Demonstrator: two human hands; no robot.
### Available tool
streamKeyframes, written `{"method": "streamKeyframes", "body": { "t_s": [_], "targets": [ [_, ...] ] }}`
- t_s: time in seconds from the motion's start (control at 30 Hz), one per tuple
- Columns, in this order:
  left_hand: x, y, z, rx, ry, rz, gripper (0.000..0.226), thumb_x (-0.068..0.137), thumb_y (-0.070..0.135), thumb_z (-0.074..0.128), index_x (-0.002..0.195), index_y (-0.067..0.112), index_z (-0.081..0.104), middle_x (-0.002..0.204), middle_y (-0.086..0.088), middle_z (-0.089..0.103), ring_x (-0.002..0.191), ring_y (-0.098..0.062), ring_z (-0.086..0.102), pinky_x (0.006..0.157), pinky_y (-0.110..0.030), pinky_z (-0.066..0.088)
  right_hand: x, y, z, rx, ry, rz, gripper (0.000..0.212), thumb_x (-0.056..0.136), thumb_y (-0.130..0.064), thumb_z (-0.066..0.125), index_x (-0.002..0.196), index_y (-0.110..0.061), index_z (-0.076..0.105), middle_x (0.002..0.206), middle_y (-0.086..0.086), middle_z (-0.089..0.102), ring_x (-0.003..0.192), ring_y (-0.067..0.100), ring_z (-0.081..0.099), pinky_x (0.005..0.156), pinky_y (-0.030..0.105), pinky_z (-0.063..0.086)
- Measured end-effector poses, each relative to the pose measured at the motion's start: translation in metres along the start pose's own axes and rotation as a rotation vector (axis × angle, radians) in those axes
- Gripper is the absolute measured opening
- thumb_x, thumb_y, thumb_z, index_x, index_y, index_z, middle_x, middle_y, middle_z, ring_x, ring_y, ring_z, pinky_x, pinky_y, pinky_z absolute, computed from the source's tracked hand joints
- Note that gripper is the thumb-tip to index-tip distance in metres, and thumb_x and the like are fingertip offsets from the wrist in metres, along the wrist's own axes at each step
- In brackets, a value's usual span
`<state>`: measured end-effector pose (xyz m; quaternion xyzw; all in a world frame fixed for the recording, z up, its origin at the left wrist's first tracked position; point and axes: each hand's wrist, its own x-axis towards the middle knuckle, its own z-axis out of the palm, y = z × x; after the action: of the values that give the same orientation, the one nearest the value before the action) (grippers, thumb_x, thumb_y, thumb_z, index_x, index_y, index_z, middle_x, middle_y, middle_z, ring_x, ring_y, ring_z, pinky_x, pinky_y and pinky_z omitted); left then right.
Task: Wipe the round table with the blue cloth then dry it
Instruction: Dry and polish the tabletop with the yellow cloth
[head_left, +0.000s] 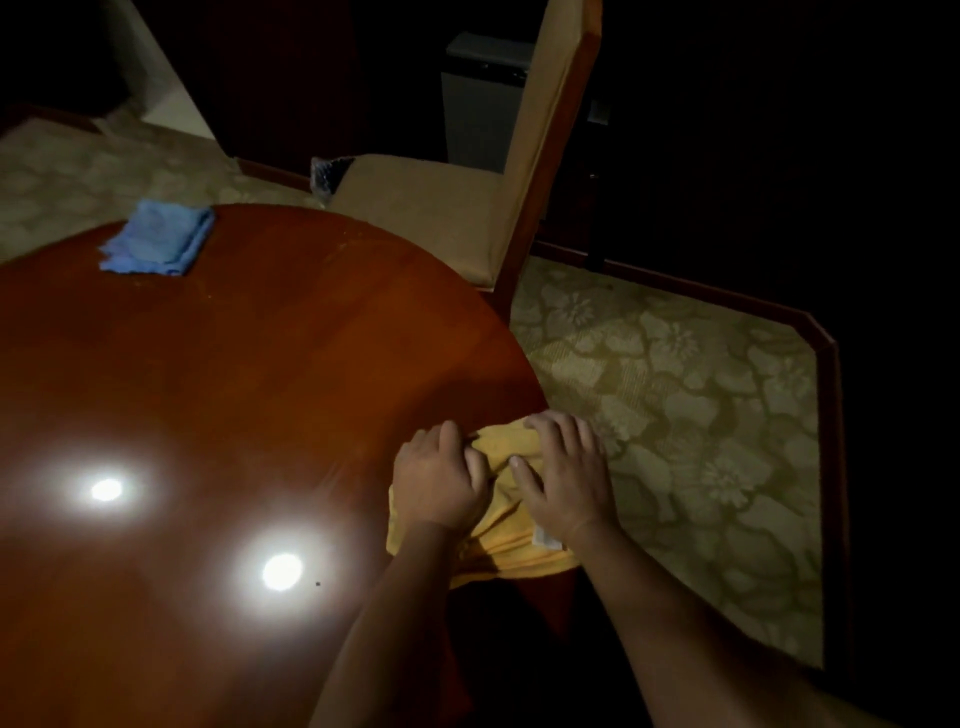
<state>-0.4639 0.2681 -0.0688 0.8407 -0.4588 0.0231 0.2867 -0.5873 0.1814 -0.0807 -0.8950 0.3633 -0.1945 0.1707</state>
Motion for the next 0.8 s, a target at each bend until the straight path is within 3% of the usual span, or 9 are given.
{"method": "streamKeyframes", "body": {
  "t_s": [0.1,0.3,0.5,0.63,0.8],
  "targets": [
    [0.001,-0.001,0.001,0.038,0.0,-0.03,0.02,0.077,0.023,0.039,0.066,0.009,0.046,0.055,-0.008,0.045,0.05,-0.026,0.043,0.05,-0.031,0.029,0.008,0.004,0.002,0.045,0.054,0.026,0.037,0.083,-0.034,0.042,0.103,-0.01,0.061,0.102,0.008,0.059,0.091,0.025,0.055,0.077,0.037,0.046],
    [0.025,-0.008,0.016,0.093,-0.001,-0.073,0.02,0.075,0.024,0.039,0.066,0.009,0.049,0.058,-0.008,0.048,0.051,-0.026,0.044,0.049,-0.031,0.031,0.049,0.006,0.016,-0.149,0.051,0.043,0.032,0.087,-0.032,0.036,0.072,-0.014,0.058,0.072,0.002,0.055,0.068,0.022,0.053,0.055,0.032,0.04],
    [0.086,-0.018,0.031,0.118,0.053,-0.08,0.021,0.075,0.024,0.038,0.065,0.008,0.047,0.057,-0.01,0.047,0.05,-0.027,0.044,0.049,-0.031,0.028,0.113,0.014,0.033,-0.13,0.09,0.026,0.035,0.087,-0.03,0.035,0.072,-0.01,0.06,0.072,0.006,0.058,0.069,0.026,0.055,0.055,0.034,0.041],
    [0.123,-0.026,0.039,0.138,0.06,-0.113,0.028,0.078,0.027,0.034,0.068,0.006,0.05,0.058,-0.011,0.05,0.052,-0.029,0.047,0.047,-0.034,0.035,0.151,0.016,0.043,-0.11,0.134,0.013,0.041,0.088,-0.028,0.033,0.078,-0.007,0.066,0.076,0.009,0.063,0.07,0.03,0.057,0.057,0.033,0.043],
    [0.109,-0.02,0.031,0.136,-0.002,-0.095,0.034,0.079,0.032,0.028,0.071,0.006,0.05,0.062,-0.013,0.052,0.057,-0.031,0.049,0.051,-0.038,0.041,0.135,0.015,0.035,-0.086,0.099,0.013,0.043,0.087,-0.028,0.03,0.083,-0.005,0.066,0.08,0.012,0.063,0.073,0.032,0.057,0.058,0.034,0.043]
  ]
}}
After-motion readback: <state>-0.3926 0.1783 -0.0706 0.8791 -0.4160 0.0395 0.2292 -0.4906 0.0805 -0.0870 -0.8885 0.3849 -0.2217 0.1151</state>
